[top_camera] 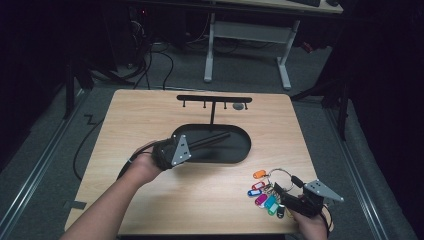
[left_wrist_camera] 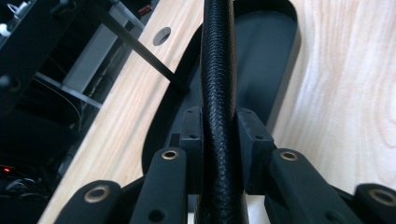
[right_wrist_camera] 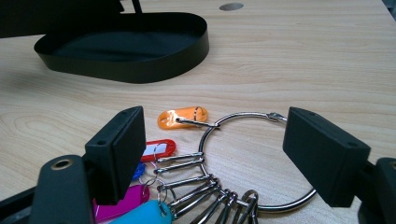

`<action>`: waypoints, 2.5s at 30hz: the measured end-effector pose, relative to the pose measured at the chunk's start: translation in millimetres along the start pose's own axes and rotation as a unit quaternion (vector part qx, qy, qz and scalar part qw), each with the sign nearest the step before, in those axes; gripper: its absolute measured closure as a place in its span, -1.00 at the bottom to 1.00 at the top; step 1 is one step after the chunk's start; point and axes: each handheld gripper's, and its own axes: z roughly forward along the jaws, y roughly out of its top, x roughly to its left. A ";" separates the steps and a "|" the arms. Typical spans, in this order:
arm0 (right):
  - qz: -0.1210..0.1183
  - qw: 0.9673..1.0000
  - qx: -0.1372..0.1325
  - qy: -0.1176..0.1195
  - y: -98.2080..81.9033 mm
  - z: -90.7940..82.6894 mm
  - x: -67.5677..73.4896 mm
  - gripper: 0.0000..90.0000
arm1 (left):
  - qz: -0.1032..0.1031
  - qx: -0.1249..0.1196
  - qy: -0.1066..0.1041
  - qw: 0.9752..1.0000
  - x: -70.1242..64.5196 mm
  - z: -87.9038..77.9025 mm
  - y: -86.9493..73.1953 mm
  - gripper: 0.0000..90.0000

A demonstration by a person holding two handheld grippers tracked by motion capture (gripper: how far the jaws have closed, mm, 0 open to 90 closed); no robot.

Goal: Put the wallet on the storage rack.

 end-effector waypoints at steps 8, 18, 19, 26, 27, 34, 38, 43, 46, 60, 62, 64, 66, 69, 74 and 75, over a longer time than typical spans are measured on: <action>0.001 1.000 0.000 0.000 -0.5 -0.3 -1.3 -0.52 | 0.033 -0.009 0.008 0.999 8.0 18.3 9.3 0.67; 0.002 1.000 0.001 -0.001 -1.1 -0.9 -2.1 -0.52 | 0.058 -0.002 -0.003 0.998 13.6 48.0 16.5 0.67; 0.002 1.000 0.000 -0.001 -1.3 -1.1 -2.3 -0.52 | 0.057 -0.003 -0.006 0.998 13.0 51.7 16.3 0.67; 0.006 1.000 0.000 -0.001 -2.6 -2.8 -2.9 -0.52 | 0.071 -0.001 -0.013 0.997 10.5 71.4 16.3 0.67; 0.006 1.000 0.000 -0.002 -2.9 -2.8 -2.9 -0.52 | 0.072 -0.005 -0.014 0.997 11.1 73.3 16.3 0.67; 0.013 1.000 0.000 -0.002 -4.5 -4.0 -3.1 -0.52 | 0.057 -0.020 -0.020 0.998 20.9 87.0 7.2 0.67; 0.017 1.000 0.000 -0.004 -5.1 -4.7 -3.4 -0.52 | 0.053 0.000 -0.027 0.998 26.8 90.8 0.1 0.66; 0.017 1.000 0.000 -0.006 -5.7 -4.8 -3.2 -0.52 | 0.089 0.029 -0.034 0.995 22.6 93.2 -3.8 0.65; 0.018 1.000 0.002 -0.006 -5.8 -4.5 -2.3 -0.52 | 0.085 0.034 -0.033 0.995 22.5 94.0 -2.7 0.65; 0.017 1.000 0.005 -0.004 -6.2 -3.6 -1.7 -0.52 | 0.104 0.057 -0.047 0.992 10.8 105.5 -2.7 0.57; 0.017 1.000 0.005 -0.003 -6.5 -3.3 -2.4 -0.52 | 0.106 0.068 -0.048 0.991 9.2 109.0 -4.4 0.52; 0.018 1.000 0.006 -0.003 -6.8 -3.0 -3.0 -0.52 | 0.102 0.074 -0.050 0.991 8.8 111.4 -6.0 0.48; 0.019 1.000 0.006 -0.003 -6.9 -2.9 -3.3 -0.52 | 0.095 0.083 -0.052 0.991 8.5 112.9 -6.0 0.42; 0.018 1.000 0.006 -0.003 -7.0 -2.9 -3.6 -0.52 | 0.080 0.093 -0.052 0.991 9.6 114.6 -5.6 0.37; 0.018 1.000 0.006 -0.003 -6.9 -3.1 -3.3 -0.52 | 0.055 0.106 -0.062 0.991 11.9 115.5 -8.1 0.22; 0.018 1.000 0.006 -0.003 -6.9 -3.1 -3.3 -0.52 | 0.050 0.107 -0.062 0.991 12.6 115.2 -8.6 0.19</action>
